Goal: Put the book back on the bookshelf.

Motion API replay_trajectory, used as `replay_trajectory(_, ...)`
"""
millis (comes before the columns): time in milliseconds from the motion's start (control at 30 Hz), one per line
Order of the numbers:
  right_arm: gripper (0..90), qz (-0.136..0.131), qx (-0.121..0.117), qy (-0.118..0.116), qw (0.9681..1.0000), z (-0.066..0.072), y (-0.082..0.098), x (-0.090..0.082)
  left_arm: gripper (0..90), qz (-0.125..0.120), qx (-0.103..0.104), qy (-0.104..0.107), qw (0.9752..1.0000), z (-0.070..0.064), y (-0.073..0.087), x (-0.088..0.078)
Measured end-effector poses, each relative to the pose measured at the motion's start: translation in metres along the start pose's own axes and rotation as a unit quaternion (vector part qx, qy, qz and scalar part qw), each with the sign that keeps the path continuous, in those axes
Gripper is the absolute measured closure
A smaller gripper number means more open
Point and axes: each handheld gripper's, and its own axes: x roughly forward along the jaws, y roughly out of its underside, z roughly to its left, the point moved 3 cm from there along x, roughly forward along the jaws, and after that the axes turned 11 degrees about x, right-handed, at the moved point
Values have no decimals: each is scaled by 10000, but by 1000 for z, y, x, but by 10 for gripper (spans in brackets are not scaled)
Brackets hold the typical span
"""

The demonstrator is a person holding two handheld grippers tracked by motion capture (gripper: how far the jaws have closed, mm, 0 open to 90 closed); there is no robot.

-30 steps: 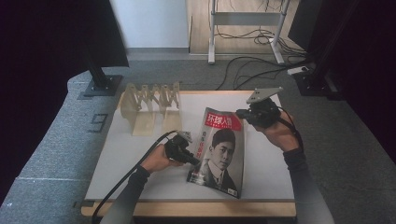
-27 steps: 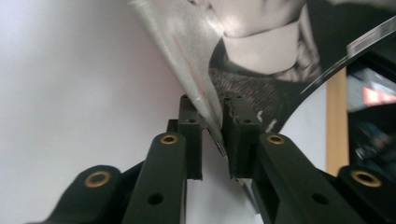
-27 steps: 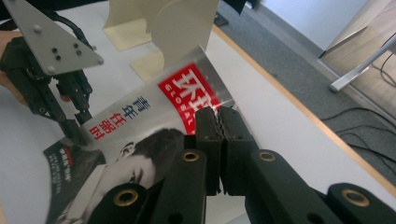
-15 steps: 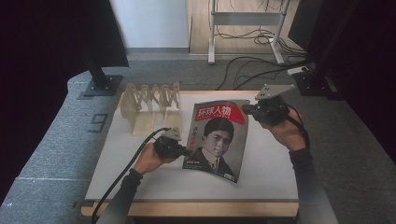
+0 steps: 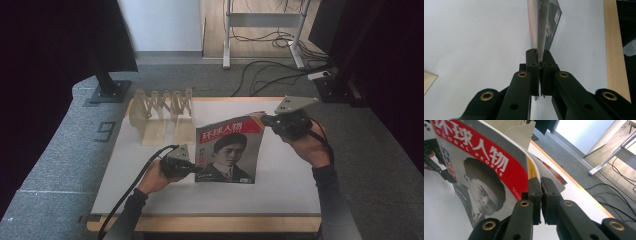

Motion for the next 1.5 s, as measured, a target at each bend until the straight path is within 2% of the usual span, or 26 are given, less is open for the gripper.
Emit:
replay_trajectory(33, 819, 0, 0, 0, 10000, 0, 0, 0, 876, 0, 0, 0, 10000, 0, 0, 0)
replay_trajectory(100, 716, -60, 80, -76, 9999, -1, 5, -4, 876, 44, 91, -36, 9999, -3, -1, -1)
replay_trajectory(200, 579, 20, 93, -65, 9999, -1, 14, -4, 876, 8, 107, -51, 9999, -5, 0, -2)
replay_trajectory(267, 549, 38, 119, -86, 9999, -1, 17, -3, 876, -33, 81, -43, 10000, -6, 1, -2)
replay_trajectory(300, 472, 85, 167, -120, 9998, -2, 24, 0, 876, -84, 60, -24, 9999, -6, 4, -3)
replay_trajectory(433, 401, 132, 297, -249, 9992, -6, 35, 7, 876, -163, 57, 5, 9999, -9, 7, -4)
replay_trajectory(500, 355, 209, 403, -605, 9971, -4, 45, 19, 875, -204, 90, 3, 9998, -12, 8, -5)
replay_trajectory(600, 341, 243, 419, -898, 9948, 0, 51, 31, 875, -203, 174, 14, 9996, -17, 8, -6)
replay_trajectory(700, 352, 255, 399, -1009, 9938, 3, 53, 38, 874, -202, 231, -8, 9995, -20, 9, -6)
replay_trajectory(733, 440, 233, 370, -1192, 9919, 5, 54, 40, 873, -165, 304, -48, 9994, -22, 9, -6)
replay_trajectory(767, 494, 204, 354, -1277, 9910, 7, 55, 39, 872, -156, 324, -75, 9993, -23, 8, -6)
replay_trajectory(800, 494, 204, 354, -1277, 9910, 7, 55, 39, 871, -156, 324, -75, 9993, -23, 8, -6)
replay_trajectory(867, 598, 146, 302, -1432, 9891, 9, 55, 35, 867, -126, 409, -112, 9990, -25, 8, -6)
replay_trajectory(967, 680, 166, 224, -1445, 9891, 10, 57, 30, 844, -91, 440, -128, 9989, -26, 7, -6)
replay_trajectory(1033, 719, 181, 202, -1473, 9887, 10, 58, 28, 778, -125, 425, -105, 9990, -26, 5, -7)
replay_trajectory(1067, 719, 181, 202, -1473, 9887, 10, 58, 28, 778, -138, 426, -85, 9990, -26, 3, -8)
replay_trajectory(1100, 742, 184, 178, -1490, 9885, 11, 59, 26, 705, -153, 429, -52, 9989, -26, -2, -9)
replay_trajectory(1167, 755, 184, 165, -1487, 9886, 11, 59, 25, 646, -245, 431, -61, 9988, -27, -8, -11)
replay_trajectory(1267, 762, 189, 152, -1486, 9886, 12, 59, 25, 604, -300, 407, -38, 9987, -25, -14, -15)
replay_trajectory(1300, 762, 188, 129, -1488, 9886, 12, 59, 24, 576, -413, 403, 7, 9983, -24, -21, -21)
replay_trajectory(1400, 759, 185, 122, -1490, 9886, 12, 59, 24, 561, -496, 368, -47, 9981, -22, -27, -27)
replay_trajectory(1433, 755, 173, 119, -1495, 9885, 12, 59, 24, 561, -620, 325, -72, 9975, -19, -34, -35)
replay_trajectory(1500, 754, 170, 124, -1489, 9886, 12, 59, 24, 558, -651, 335, -177, 9972, -15, -42, -42)
